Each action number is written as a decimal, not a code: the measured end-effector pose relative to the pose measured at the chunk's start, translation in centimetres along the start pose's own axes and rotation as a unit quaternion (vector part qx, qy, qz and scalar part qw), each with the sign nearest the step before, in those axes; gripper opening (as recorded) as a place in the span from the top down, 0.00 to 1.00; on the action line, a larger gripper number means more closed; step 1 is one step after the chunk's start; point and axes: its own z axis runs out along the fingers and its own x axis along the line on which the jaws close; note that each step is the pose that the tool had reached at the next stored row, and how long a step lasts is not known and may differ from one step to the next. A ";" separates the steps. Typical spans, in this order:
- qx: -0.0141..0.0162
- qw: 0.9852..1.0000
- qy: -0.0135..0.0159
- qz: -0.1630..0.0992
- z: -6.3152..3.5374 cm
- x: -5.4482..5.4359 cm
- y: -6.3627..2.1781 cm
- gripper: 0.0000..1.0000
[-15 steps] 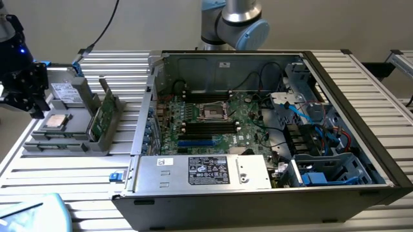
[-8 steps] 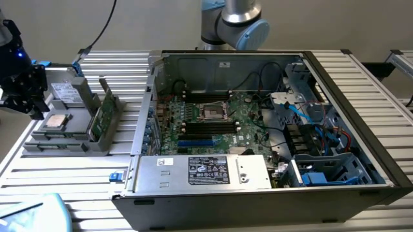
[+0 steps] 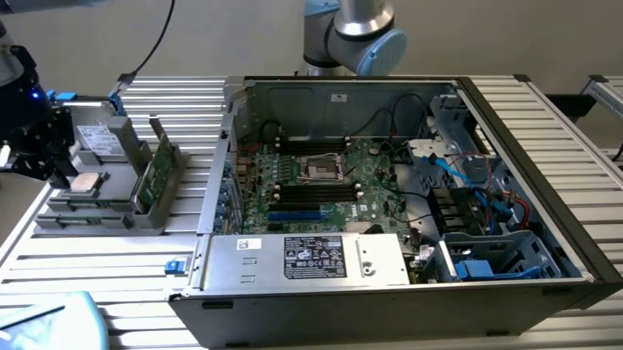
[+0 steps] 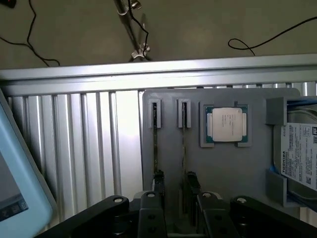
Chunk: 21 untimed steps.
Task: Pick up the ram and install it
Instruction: 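Pick up the ram and move it above insertion slot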
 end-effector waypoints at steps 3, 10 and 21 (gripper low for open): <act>0.000 1.000 -0.001 -0.001 0.54 0.2 -0.04 0.69; 0.000 1.000 -0.003 -0.006 1.81 0.7 -0.13 0.69; 0.000 1.000 -0.007 -0.013 3.82 1.7 -0.31 0.69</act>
